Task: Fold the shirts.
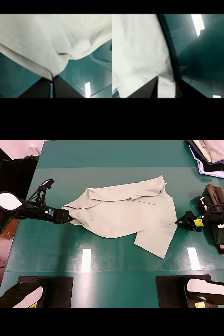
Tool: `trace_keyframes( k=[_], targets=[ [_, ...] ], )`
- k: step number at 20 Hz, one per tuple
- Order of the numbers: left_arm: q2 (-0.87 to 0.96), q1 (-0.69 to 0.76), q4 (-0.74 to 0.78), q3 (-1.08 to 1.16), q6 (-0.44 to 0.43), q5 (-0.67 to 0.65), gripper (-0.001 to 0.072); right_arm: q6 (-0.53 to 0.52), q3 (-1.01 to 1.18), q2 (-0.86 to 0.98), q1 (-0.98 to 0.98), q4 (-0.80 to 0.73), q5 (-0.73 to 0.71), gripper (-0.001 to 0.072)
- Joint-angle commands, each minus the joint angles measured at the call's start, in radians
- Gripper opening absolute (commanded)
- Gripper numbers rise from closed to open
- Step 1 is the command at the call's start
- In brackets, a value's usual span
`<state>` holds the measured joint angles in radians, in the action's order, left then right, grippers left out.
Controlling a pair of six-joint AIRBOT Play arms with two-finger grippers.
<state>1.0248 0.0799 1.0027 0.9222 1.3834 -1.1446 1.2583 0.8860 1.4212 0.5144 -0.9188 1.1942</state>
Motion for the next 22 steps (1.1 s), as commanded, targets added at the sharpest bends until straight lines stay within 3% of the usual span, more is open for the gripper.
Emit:
trace_keyframes(
  k=[1, 3, 4, 5, 10, 14, 19, 22],
  targets=[
    [-0.001, 0.000, 0.000, 0.002, 0.008, -0.005, 0.0025, -0.004, 0.005, 0.006, -0.041, 0.002, -0.026, 0.0185],
    [-0.001, 0.001, 0.000, 0.002, 0.008, -0.015, 0.0025, -0.018, 0.005, 0.006, -0.058, 0.002, -0.021, 0.0177],
    [-0.001, 0.000, 0.000, 0.002, 0.008, -0.019, 0.0024, -0.032, 0.005, 0.005, -0.059, 0.006, -0.013, 0.0072],
    [-0.002, 0.000, -0.003, 0.002, 0.014, -0.021, 0.0024, -0.037, 0.006, 0.003, -0.057, 0.012, -0.003, 0.0015],
    [-0.014, -0.012, -0.012, 0.190, 0.050, -0.008, 0.0024, -0.037, 0.075, -0.161, -0.056, 0.068, -0.006, 0.0012],
    [-0.014, -0.063, -0.010, 0.600, 0.057, -0.010, 0.0024, -0.036, 0.365, -0.347, -0.056, 0.243, -0.026, 0.0011],
    [-0.014, -0.089, 0.019, 1.144, 0.057, -0.023, 0.0024, -0.025, 0.786, -0.527, -0.055, 0.262, -0.131, 0.0011],
    [-0.072, -0.089, 0.016, 1.271, 0.058, 0.031, 0.0024, -0.023, 0.968, -0.604, -0.055, 0.230, -0.152, 0.0011]
  ],
)
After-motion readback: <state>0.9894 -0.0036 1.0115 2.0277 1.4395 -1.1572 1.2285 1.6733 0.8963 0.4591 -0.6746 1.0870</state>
